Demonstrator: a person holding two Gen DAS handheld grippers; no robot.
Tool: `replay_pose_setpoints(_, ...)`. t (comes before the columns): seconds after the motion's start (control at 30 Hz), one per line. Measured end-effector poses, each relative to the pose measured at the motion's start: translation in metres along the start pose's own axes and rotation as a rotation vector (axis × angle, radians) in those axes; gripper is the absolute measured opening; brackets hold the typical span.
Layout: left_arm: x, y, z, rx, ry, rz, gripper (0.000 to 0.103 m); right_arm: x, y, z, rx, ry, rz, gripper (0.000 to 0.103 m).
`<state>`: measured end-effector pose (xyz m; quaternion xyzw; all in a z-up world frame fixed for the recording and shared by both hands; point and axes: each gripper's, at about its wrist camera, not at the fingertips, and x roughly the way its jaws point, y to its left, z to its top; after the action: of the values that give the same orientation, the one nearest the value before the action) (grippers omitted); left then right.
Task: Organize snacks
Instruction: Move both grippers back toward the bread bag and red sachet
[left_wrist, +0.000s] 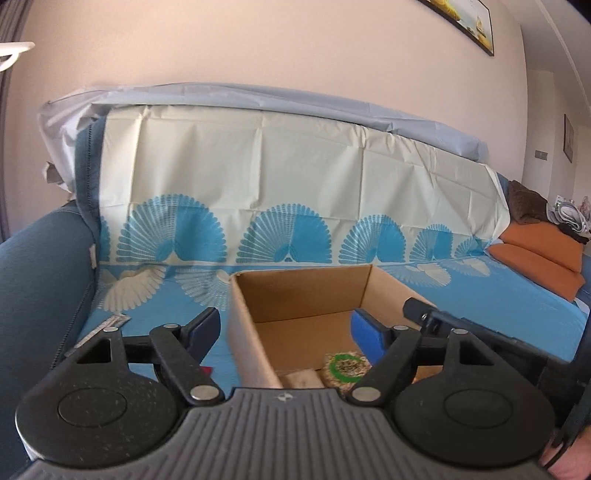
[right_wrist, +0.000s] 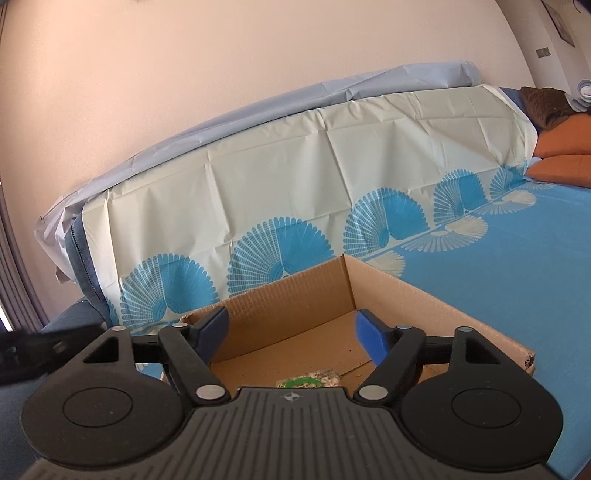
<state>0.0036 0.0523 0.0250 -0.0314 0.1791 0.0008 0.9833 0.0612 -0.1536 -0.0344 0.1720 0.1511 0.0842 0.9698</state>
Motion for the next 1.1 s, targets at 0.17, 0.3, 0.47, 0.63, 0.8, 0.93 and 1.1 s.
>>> replay_pose_setpoints(0.17,-0.013,0.036,-0.021,0.069,0.071,0.038,0.084,-0.010,0.015,-0.005,-0.071,-0.031,-0.010,0.080)
replay_pose_setpoints(0.3,-0.018,0.060,-0.037,0.162,0.083,0.040,0.084,-0.018,0.029,-0.008,-0.136,-0.017,0.022,0.081)
replay_pose_setpoints(0.47,-0.020,0.097,-0.062,0.084,0.130,-0.029,0.056,-0.028,0.049,-0.013,-0.189,0.024,0.081,0.082)
replay_pose_setpoints(0.63,-0.021,0.137,-0.057,-0.146,0.107,-0.005,0.019,-0.032,0.071,-0.019,-0.245,0.070,0.131,0.079)
replay_pose_setpoints(0.8,-0.018,0.161,-0.054,-0.274,0.112,0.011,0.019,-0.030,0.097,-0.029,-0.321,0.125,0.239,0.032)
replay_pose_setpoints(0.93,-0.017,0.170,-0.054,-0.320,0.122,0.028,0.019,-0.028,0.116,-0.041,-0.377,0.162,0.306,0.024)
replay_pose_setpoints(1.1,-0.018,0.175,-0.055,-0.353,0.112,0.028,0.019,-0.025,0.132,-0.053,-0.434,0.194,0.343,0.024)
